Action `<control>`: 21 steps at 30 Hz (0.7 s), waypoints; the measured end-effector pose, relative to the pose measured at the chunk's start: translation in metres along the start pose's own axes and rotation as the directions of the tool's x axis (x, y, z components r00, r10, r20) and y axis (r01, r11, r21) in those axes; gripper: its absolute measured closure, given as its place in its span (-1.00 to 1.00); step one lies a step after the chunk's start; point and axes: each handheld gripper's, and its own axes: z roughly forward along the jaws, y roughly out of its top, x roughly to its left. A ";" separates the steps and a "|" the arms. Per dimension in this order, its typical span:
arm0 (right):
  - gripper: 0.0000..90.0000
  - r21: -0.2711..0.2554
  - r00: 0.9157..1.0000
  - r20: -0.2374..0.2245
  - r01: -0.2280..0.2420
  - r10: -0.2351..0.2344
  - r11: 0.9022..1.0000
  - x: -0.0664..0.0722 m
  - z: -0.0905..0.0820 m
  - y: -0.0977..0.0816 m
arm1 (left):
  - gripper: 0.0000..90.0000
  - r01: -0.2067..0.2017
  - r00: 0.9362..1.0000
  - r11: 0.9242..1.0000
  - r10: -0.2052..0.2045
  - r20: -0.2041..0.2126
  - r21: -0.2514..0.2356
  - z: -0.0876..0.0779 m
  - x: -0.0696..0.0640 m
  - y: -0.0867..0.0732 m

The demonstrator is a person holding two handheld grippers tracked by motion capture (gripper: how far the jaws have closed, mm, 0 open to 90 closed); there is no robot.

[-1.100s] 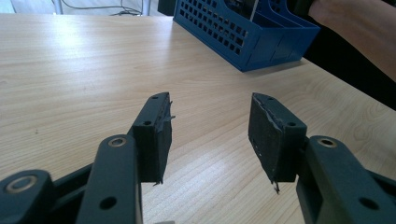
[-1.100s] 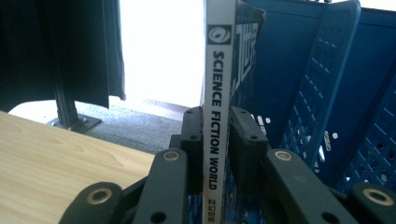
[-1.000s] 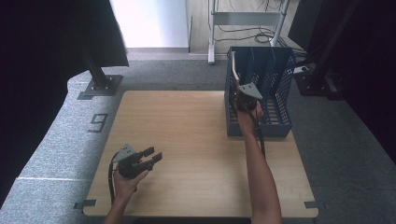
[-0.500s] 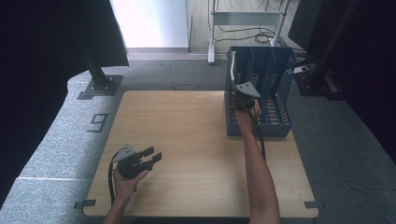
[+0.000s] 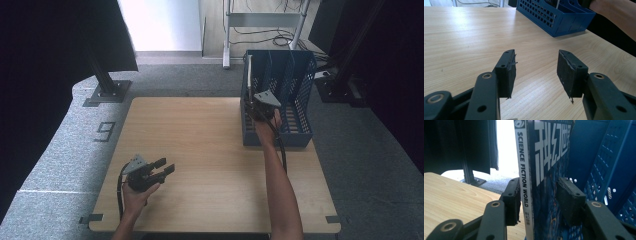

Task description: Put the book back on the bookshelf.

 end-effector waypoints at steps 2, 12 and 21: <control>0.15 -0.004 1.000 -0.006 -0.006 0.006 1.000 0.000 -0.002 0.001 | 0.09 0.000 1.000 1.000 0.000 0.001 0.000 0.000 0.000 0.000; 0.07 -0.038 0.999 -0.021 -0.043 0.042 0.998 0.002 -0.016 0.001 | 0.09 -0.009 1.000 1.000 0.009 0.008 -0.001 0.001 -0.004 0.001; 0.03 -0.044 0.996 -0.048 -0.073 0.071 0.996 0.006 -0.032 -0.001 | 0.09 -0.013 1.000 1.000 0.013 0.008 0.008 0.003 -0.005 0.000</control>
